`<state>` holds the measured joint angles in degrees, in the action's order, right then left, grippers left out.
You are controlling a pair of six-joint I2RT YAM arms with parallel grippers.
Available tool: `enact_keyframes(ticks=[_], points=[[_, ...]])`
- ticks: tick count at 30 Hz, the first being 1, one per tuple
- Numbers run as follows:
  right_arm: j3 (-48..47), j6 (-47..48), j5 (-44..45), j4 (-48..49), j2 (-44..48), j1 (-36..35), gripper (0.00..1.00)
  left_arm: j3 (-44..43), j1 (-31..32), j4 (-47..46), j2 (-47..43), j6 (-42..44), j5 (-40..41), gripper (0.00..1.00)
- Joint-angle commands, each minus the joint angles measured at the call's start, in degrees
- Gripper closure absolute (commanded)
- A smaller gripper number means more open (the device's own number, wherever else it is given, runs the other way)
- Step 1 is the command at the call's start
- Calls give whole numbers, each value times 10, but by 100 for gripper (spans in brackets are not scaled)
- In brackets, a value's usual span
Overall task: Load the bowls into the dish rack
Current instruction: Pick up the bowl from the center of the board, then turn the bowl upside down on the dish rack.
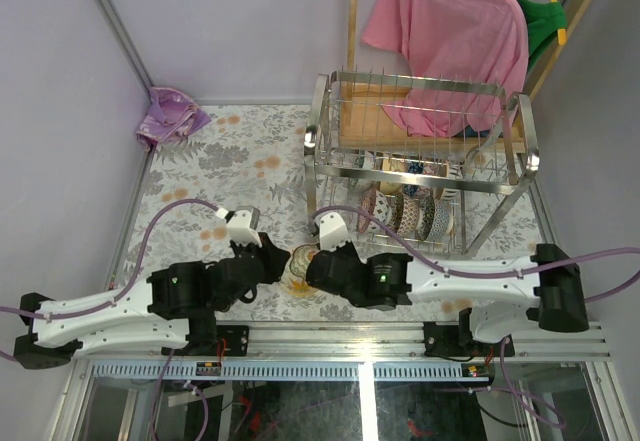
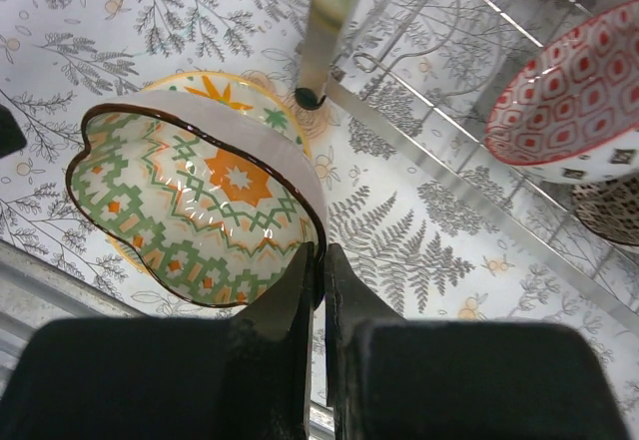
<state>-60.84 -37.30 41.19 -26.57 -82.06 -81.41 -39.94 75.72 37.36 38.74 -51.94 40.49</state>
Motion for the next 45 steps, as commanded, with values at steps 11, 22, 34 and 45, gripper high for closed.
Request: enact_keyframes(ticks=[11,22,34,45], points=[[60,13,110,-15,174,-5,100,2,1,-34,-11,21,-25,81],[83,-20,131,-67,210,-4,100,0,2,-106,42,46,-72,80],[99,10,26,-6,276,-4,100,36,2,-323,68,108,-219,45],[72,8,36,-62,369,-4,100,7,2,-295,-9,123,-230,46]])
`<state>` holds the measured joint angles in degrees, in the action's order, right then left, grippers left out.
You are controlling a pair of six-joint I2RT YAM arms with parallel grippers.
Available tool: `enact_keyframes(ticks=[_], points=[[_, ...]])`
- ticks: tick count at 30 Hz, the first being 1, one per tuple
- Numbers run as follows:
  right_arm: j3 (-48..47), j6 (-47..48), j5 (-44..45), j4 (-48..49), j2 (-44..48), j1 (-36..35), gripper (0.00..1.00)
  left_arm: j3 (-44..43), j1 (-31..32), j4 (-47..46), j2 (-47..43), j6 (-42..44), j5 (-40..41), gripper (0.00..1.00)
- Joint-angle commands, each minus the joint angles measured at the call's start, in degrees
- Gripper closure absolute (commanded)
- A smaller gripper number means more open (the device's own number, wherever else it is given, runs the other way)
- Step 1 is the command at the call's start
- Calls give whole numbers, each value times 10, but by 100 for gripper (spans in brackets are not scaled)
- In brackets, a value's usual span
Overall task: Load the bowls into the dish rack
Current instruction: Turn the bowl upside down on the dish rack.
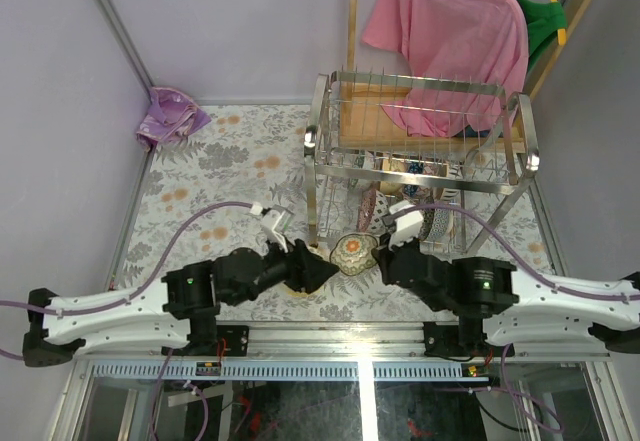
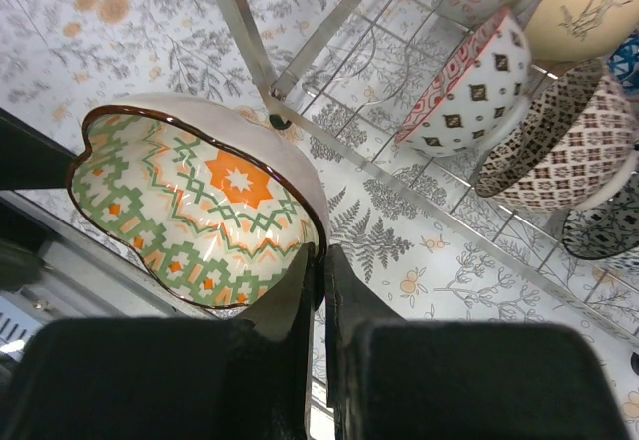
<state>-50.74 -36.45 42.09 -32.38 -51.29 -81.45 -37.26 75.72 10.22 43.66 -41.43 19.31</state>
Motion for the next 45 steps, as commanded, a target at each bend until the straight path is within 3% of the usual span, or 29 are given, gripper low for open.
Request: enact_keyframes(ticks=[1,9,17,21,25,27,32,35,37,45], points=[[-36,8,33,-11,74,-4,100,-23,3,-18,-72,19,-19,46],[-224,131,91,-58,80,-4,100,-64,2,59,-102,27,6,46],[-374,358,171,65,9,-3,100,-66,1,68,-83,21,8,47],[-390,567,243,219,-36,-4,100,-58,2,71,-91,16,8,47],[-331,883,286,542,-75,0,100,-56,3,84,-100,10,9,48],[-334,978,278,632,-109,29,100,-58,2,96,-106,7,11,48],[-412,905,217,491,-211,163,100,-46,2,117,-148,-4,10,50],[-455,969,226,470,-276,207,100,-43,2,143,-160,1,25,50],[-441,1033,240,511,-291,219,100,-44,2,164,-156,0,35,50],[-405,1087,279,484,-310,268,100,-34,2,174,-191,5,38,50]])
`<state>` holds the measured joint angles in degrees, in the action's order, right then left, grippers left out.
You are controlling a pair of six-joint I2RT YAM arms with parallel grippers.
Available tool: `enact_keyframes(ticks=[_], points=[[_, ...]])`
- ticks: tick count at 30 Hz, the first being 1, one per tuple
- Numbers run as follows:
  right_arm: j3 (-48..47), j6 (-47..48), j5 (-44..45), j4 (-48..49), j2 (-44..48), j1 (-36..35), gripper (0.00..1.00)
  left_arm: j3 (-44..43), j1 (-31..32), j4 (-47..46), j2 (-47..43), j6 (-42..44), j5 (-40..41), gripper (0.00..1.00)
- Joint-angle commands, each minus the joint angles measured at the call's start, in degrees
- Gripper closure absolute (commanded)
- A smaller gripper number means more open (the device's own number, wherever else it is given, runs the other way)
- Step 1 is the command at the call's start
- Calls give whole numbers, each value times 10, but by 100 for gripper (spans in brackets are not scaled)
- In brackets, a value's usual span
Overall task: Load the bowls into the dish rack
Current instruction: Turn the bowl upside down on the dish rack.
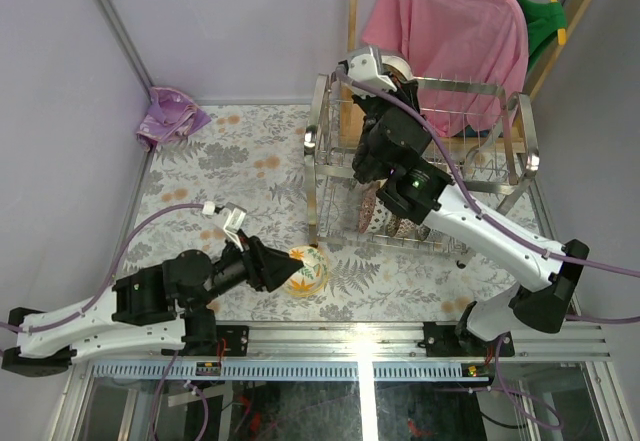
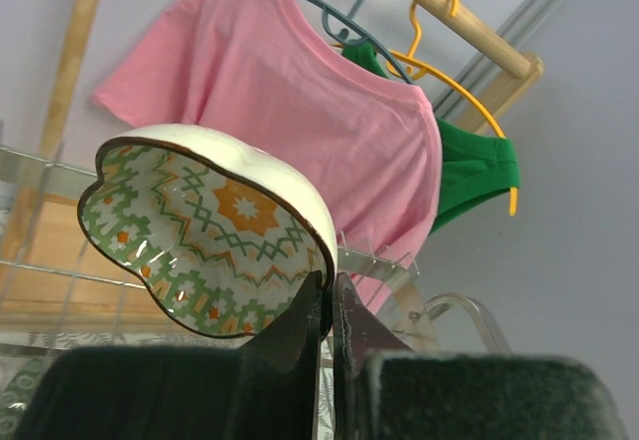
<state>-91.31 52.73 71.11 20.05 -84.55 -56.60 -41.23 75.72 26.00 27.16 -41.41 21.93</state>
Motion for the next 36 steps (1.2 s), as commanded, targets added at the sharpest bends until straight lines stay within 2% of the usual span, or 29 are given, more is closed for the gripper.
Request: enact_keyframes(ticks=[1,5,12,21,26,36], points=[[4,191,-19,-55,23,21,100,7,2,17,-31,6,12,50],[12,217,-26,-48,-1,33,100,-2,2,20,-34,14,13,51],[12,208,-23,-67,-61,50,100,25,2,17,-66,11,3,51],[-51,145,-18,-197,-129,51,100,14,1,39,-85,19,-2,51],[-39,89,-25,-268,-115,51,100,33,2,35,-107,16,-1,52],[34,130,-16,-218,-78,51,99,41,2,29,-105,16,-2,52]])
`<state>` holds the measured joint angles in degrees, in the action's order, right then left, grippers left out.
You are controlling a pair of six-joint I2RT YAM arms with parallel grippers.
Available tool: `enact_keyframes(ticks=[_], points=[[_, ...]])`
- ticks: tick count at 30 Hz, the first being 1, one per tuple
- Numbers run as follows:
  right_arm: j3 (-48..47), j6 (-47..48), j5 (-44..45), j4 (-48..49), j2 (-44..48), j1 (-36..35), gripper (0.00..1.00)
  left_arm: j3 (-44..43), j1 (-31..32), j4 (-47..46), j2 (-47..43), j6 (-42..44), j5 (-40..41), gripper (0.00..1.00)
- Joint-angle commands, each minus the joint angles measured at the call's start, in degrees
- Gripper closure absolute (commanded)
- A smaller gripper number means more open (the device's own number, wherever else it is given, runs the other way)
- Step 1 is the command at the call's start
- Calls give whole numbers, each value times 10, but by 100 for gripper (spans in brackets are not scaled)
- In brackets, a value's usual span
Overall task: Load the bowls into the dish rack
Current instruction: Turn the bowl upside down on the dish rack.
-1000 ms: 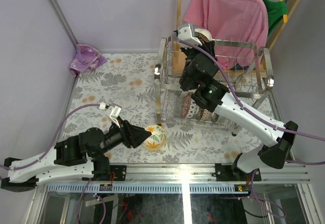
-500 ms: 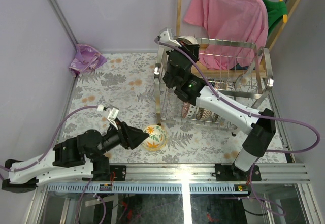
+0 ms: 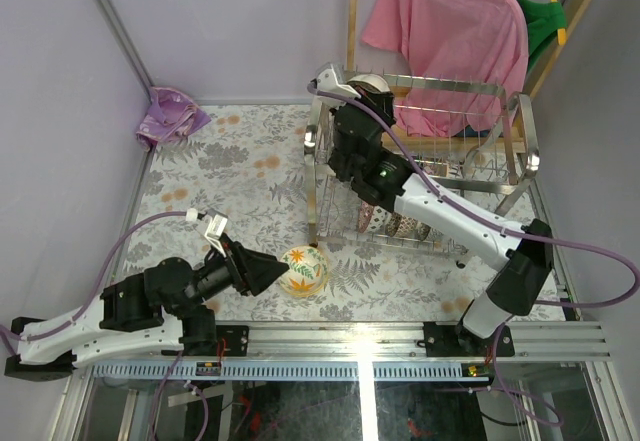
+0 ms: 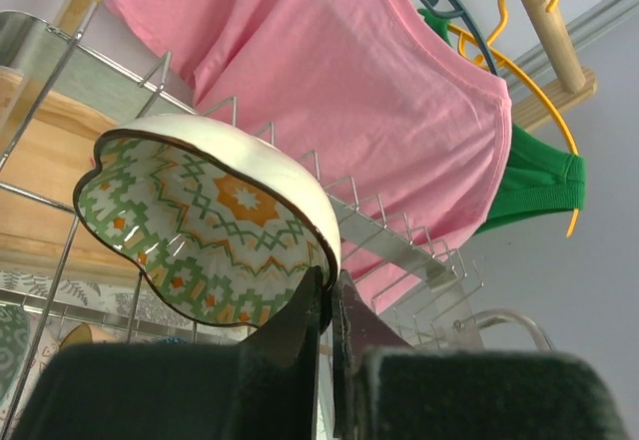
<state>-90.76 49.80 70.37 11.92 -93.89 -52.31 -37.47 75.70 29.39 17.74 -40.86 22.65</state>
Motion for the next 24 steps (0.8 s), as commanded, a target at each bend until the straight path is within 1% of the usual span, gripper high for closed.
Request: enact_keyframes(ticks=[1,4,6,9,11,14,16,18,21,23,24], points=[[31,155,-8,-141,16,8,97,5,3,-6,-12,10,-10,52],[40,147,-8,-147,23,7,94,7,2,-10,-11,8,-10,52],[40,132,-10,-161,28,7,90,9,2,-13,-9,7,-11,52],[34,103,-15,-198,34,4,75,11,2,-17,-4,5,-11,52],[34,97,-14,-203,38,1,69,12,2,-21,-1,5,-11,52],[31,85,-18,-216,46,-7,66,13,2,-24,2,4,-11,52],[28,79,-22,-231,49,-13,66,12,2,-26,3,4,-10,52],[21,49,-29,-254,48,-19,66,12,2,-29,7,4,-11,52],[17,31,-35,-269,47,-28,66,11,2,-33,11,4,-12,52],[-6,6,-37,-287,43,-30,64,12,2,-35,14,3,-13,52],[-30,-24,-40,-317,38,-30,63,13,2,-35,14,2,-13,52]])
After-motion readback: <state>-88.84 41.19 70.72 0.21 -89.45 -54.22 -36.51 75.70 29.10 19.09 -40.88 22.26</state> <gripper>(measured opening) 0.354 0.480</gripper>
